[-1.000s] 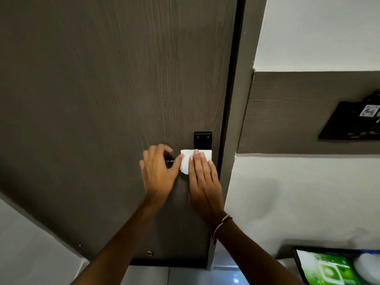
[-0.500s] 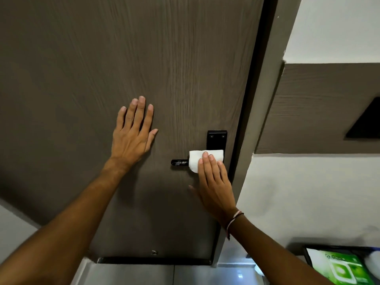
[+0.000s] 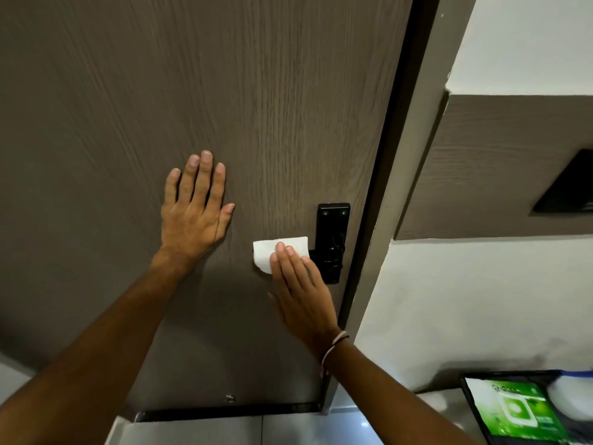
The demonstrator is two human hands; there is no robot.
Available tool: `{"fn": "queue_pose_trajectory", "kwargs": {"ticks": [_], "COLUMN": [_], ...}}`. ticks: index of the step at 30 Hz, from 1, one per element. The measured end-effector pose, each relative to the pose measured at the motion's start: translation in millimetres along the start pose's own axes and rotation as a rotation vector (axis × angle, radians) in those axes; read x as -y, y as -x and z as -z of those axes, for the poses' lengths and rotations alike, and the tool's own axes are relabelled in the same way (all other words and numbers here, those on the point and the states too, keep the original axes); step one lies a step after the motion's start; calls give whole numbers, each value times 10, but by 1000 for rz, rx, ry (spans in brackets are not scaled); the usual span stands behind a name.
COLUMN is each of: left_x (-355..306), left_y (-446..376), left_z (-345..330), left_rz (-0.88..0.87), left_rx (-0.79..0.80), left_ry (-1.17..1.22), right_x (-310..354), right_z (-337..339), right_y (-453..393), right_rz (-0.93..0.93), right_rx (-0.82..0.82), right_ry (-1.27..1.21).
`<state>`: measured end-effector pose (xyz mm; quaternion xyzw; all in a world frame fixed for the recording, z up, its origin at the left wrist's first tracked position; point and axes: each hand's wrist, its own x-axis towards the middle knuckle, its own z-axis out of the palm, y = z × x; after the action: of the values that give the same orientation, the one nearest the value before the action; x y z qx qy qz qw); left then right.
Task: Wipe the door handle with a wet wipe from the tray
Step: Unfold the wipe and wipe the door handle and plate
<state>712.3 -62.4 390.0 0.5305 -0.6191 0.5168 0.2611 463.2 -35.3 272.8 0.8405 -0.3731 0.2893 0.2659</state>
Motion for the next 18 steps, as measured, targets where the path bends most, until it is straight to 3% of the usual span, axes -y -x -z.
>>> {"fn": "queue_pose_trajectory", "kwargs": {"ticks": [8,18], "left_x": [-83,-51], "left_y": [29,64], "left_z": [-4,-41], "left_rz": [53,39], "left_rx": [-2,-33], "left_ry": [27,43], "right_x": [-542,197], "right_z": [109,13], "right_y": [251,-263], "right_rz": [-115,-41], "right_rx": [10,-39], "right_ry": [87,-48]}}
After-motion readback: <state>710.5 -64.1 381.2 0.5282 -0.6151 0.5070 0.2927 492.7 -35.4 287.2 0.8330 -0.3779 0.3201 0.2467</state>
